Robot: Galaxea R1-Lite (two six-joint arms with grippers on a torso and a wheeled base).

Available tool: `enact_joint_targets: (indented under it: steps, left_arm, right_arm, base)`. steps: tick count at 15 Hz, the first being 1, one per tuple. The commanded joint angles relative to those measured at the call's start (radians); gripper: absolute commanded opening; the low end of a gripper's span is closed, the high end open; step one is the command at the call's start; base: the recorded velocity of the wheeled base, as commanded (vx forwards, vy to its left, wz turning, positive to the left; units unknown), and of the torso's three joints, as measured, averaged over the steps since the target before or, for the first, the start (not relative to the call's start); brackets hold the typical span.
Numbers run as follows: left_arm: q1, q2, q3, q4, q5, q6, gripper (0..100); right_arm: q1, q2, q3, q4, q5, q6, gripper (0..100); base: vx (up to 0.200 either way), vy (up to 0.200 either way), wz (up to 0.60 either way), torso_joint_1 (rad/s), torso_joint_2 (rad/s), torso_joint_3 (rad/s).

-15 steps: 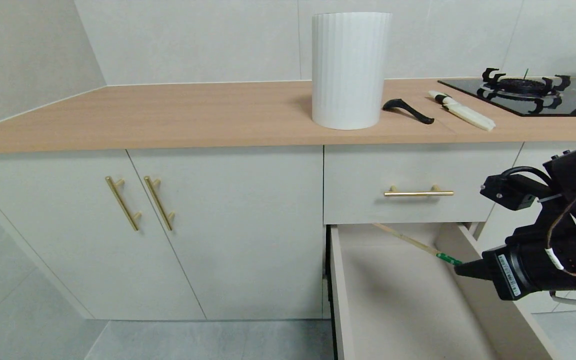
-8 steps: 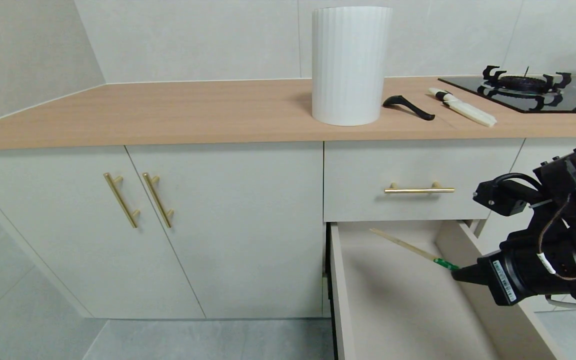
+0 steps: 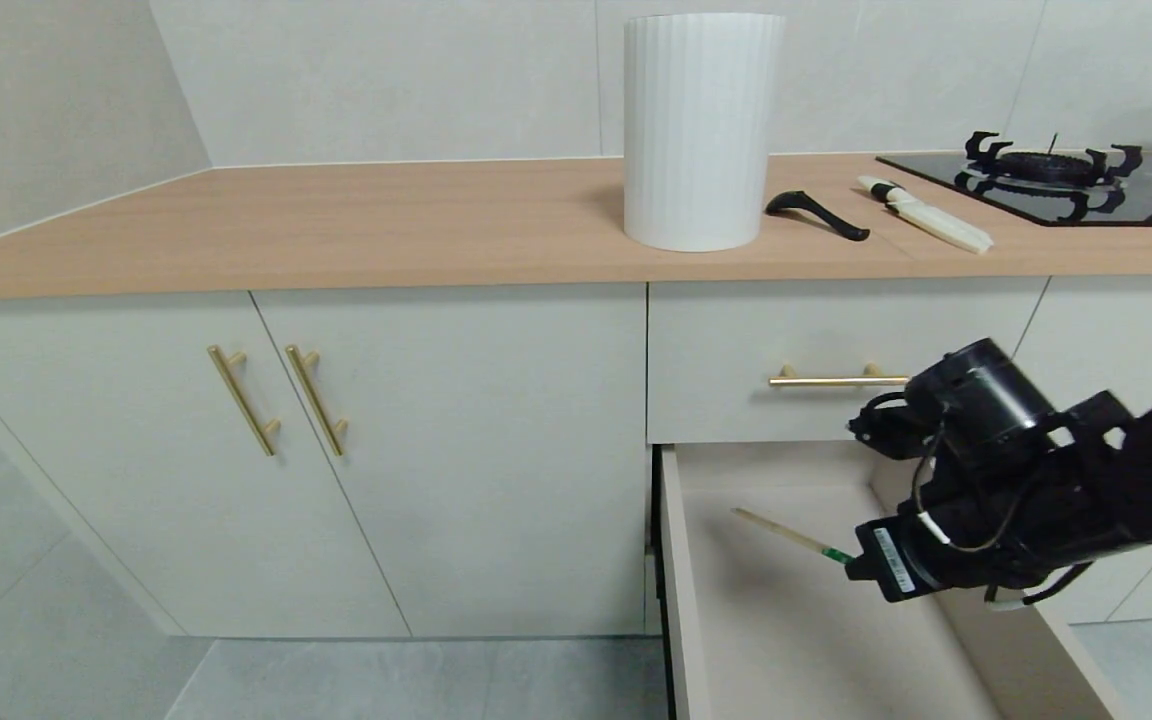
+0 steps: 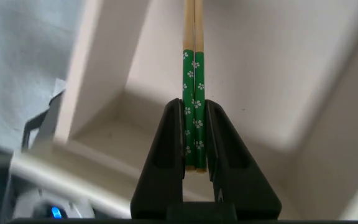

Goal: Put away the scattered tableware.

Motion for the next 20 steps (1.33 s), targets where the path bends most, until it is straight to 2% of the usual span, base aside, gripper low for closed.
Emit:
enact_joint_targets:
  steps: [1,6,13,20]
  left_arm:
    - [0.000,0.001,0.000,0.000,-0.001,0.000,100]
    - [0.000,0.001,0.000,0.000,0.001,0.000,100]
    - [0.000,0.001,0.000,0.000,-0.001,0.000,100]
    - [0.000,0.001,0.000,0.000,0.001,0.000,100]
  right_arm:
    - [-0.001,0.240,-0.064,-0.008,-0.042,0.054,0]
    - [0.002,0.398,-0.073,-0.185,-0.059,0.134,0]
    - [0.004,0.470,-0.078,-0.209,-0.056,0.135,0]
    - [0.059,0.609,-0.081,-0.247,-0.061,0.143,0]
  base:
    - [0.000,0.000,0.00,0.000,0.00,0.000]
    - [0.000,0.000,0.00,0.000,0.00,0.000]
    - [0.000,0.000,0.00,0.000,0.00,0.000]
    - [0.000,0.000,0.00,0.000,0.00,0.000]
